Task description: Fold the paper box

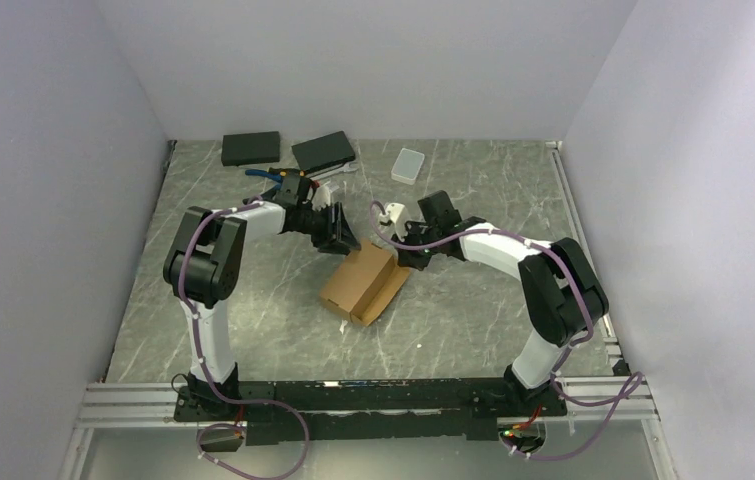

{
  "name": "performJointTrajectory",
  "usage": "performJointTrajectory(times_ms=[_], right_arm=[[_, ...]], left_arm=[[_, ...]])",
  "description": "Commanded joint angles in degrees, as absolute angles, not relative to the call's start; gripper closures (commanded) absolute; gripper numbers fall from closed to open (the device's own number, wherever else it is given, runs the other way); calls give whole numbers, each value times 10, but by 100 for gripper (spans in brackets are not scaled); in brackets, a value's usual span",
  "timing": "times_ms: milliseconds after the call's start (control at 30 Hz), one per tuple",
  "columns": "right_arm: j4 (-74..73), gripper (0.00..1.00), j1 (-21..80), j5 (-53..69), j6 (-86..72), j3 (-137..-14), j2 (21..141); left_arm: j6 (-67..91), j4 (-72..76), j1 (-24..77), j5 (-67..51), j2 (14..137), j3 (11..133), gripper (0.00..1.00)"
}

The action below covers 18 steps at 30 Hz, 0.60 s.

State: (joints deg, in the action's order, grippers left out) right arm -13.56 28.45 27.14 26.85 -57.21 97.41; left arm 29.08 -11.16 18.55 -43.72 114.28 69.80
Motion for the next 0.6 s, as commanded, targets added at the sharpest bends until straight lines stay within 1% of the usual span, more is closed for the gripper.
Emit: performJointTrajectory(times_ms=[0,267,567], right_arm=[[-136,100,292,274,269,-599,972],[-163,100,285,264,231,-632,1003],[-172,100,287,274,230,-649,1002]], left_arm=[[248,-155,198,-421,1165,709,50],[232,-163,205,-430,1166,713,50],[226,-179,219,-432,1180,733,49]])
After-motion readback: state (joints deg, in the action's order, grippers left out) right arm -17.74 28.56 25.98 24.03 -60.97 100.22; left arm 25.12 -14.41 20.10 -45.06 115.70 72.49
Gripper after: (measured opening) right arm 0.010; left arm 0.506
